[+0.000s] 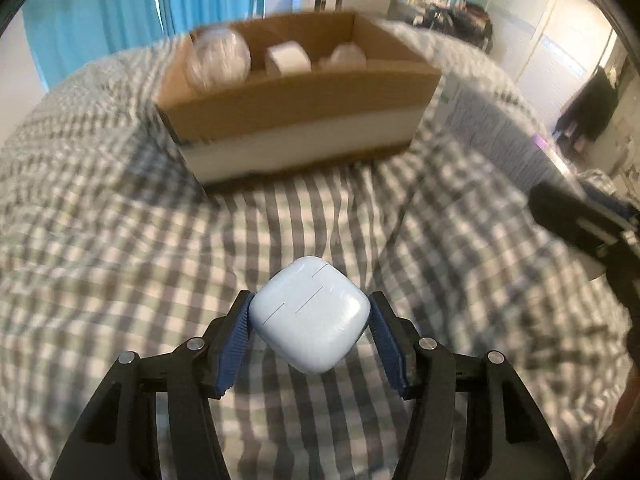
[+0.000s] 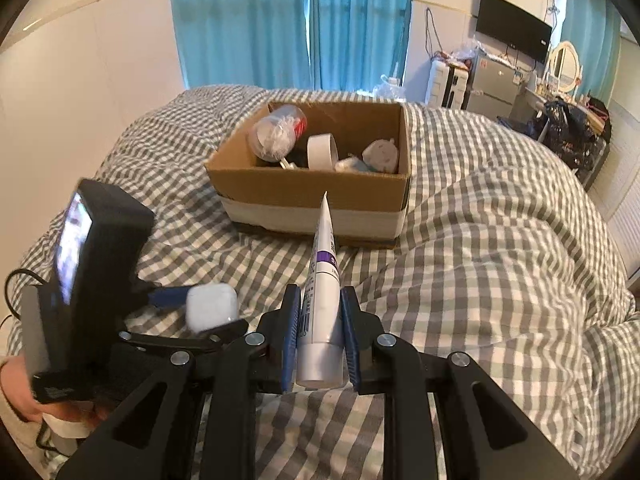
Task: Organize objects
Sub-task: 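Lift and carry the earbud case and toothpaste tube over the box with both tools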
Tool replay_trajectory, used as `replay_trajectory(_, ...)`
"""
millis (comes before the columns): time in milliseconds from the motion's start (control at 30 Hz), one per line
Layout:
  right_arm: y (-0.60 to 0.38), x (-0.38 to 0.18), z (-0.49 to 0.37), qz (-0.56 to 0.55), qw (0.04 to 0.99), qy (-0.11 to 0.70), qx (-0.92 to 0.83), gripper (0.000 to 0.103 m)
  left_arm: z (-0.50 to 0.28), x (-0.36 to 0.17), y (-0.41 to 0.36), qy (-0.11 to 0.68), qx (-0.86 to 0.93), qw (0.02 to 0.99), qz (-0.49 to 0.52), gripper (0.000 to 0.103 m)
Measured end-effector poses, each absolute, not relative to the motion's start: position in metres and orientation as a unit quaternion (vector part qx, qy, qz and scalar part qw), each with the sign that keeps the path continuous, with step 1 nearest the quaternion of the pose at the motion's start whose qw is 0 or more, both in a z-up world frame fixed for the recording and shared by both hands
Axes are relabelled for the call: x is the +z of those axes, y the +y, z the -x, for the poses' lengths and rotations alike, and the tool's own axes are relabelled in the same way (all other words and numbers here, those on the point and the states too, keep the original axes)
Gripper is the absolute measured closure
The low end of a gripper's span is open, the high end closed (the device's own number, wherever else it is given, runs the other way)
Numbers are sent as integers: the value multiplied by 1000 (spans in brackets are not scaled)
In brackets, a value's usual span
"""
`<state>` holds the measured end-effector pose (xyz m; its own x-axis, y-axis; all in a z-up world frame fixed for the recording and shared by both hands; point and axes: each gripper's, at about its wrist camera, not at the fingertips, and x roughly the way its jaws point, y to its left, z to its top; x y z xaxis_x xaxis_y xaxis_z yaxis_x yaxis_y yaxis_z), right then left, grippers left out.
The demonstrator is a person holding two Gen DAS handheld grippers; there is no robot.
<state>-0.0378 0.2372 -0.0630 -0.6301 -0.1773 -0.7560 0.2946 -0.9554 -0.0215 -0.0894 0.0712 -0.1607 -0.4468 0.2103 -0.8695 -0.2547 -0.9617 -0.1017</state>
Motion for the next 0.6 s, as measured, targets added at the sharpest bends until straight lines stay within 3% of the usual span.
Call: replay_trajectory(600,229,17,60,-329,136,111,-928,83,129,-37,62,37,910,126,393,44)
